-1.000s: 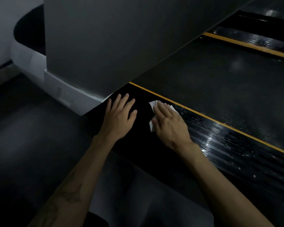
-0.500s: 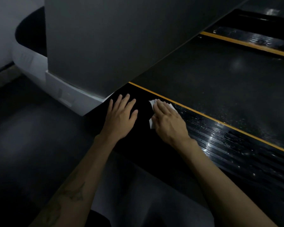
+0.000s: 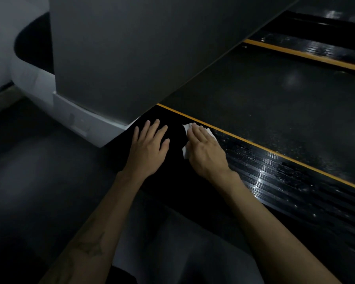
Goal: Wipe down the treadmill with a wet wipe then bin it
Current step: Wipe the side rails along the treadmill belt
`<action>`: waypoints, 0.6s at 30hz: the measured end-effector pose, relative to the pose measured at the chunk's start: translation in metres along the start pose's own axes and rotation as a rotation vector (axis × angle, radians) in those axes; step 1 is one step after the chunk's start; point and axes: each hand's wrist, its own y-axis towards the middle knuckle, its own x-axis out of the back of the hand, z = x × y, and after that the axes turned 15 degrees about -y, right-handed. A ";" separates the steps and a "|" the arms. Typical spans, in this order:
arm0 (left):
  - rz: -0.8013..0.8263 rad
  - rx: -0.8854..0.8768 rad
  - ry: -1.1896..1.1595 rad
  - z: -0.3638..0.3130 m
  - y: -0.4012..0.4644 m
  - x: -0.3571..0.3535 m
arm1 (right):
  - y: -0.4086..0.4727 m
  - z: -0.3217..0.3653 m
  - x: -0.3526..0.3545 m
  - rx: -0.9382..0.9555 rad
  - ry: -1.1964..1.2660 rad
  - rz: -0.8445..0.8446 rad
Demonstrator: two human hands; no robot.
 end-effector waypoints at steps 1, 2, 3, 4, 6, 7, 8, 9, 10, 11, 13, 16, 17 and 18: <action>-0.002 0.002 0.000 -0.001 0.000 0.000 | 0.007 0.006 -0.001 -0.017 -0.004 0.008; -0.004 0.001 0.000 -0.001 0.000 0.000 | 0.010 0.011 -0.002 -0.020 -0.012 0.011; -0.006 0.000 0.001 -0.002 -0.001 0.000 | 0.008 0.014 -0.002 -0.001 -0.015 0.006; -0.007 -0.005 0.002 -0.001 0.000 0.000 | 0.001 0.016 -0.002 0.030 -0.015 -0.006; -0.002 -0.011 0.002 0.000 -0.001 0.000 | -0.023 0.016 0.000 0.081 -0.028 -0.065; -0.001 -0.010 0.002 0.001 -0.001 0.000 | -0.034 0.013 0.002 0.079 -0.027 -0.093; -0.001 -0.008 0.004 0.001 -0.001 0.001 | -0.039 0.010 0.003 0.066 -0.017 -0.097; 0.000 -0.005 0.004 0.000 -0.001 0.001 | -0.037 0.007 0.003 0.049 -0.009 -0.074; 0.003 -0.002 0.001 -0.001 -0.001 0.002 | -0.030 0.004 0.002 0.029 -0.012 -0.042; 0.011 0.002 -0.001 -0.001 -0.001 0.002 | -0.020 0.002 -0.002 0.008 -0.025 -0.018; 0.028 0.003 0.004 -0.002 -0.002 0.003 | -0.001 0.003 -0.007 -0.024 -0.056 0.005; 0.058 0.002 0.012 -0.001 -0.003 0.005 | 0.002 0.016 -0.011 0.002 -0.065 -0.015; 0.058 0.001 0.012 0.000 -0.003 0.006 | -0.004 0.019 -0.010 0.029 -0.055 -0.026; 0.057 -0.002 0.013 0.000 -0.003 0.006 | -0.014 0.021 -0.008 0.055 -0.046 -0.031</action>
